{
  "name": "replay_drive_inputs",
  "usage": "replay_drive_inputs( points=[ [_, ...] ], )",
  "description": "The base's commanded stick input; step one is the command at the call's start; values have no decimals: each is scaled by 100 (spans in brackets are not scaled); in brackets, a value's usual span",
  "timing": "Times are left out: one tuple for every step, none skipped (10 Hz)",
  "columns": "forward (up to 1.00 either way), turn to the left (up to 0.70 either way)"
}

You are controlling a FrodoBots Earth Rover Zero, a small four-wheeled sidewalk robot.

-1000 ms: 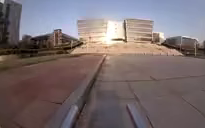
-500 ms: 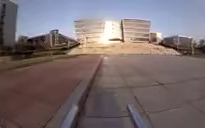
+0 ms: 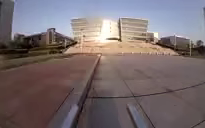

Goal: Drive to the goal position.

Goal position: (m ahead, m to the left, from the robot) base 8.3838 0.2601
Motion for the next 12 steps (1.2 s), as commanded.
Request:
replay_drive_inputs(
  points=[
    [70,-14],
    [70,-14],
    [70,-14],
    [70,-14],
    [70,-14],
    [70,-14],
    [70,-14],
    [70,-14],
    [70,-14],
    [70,-14],
    [70,0],
    [70,0]
  ],
)
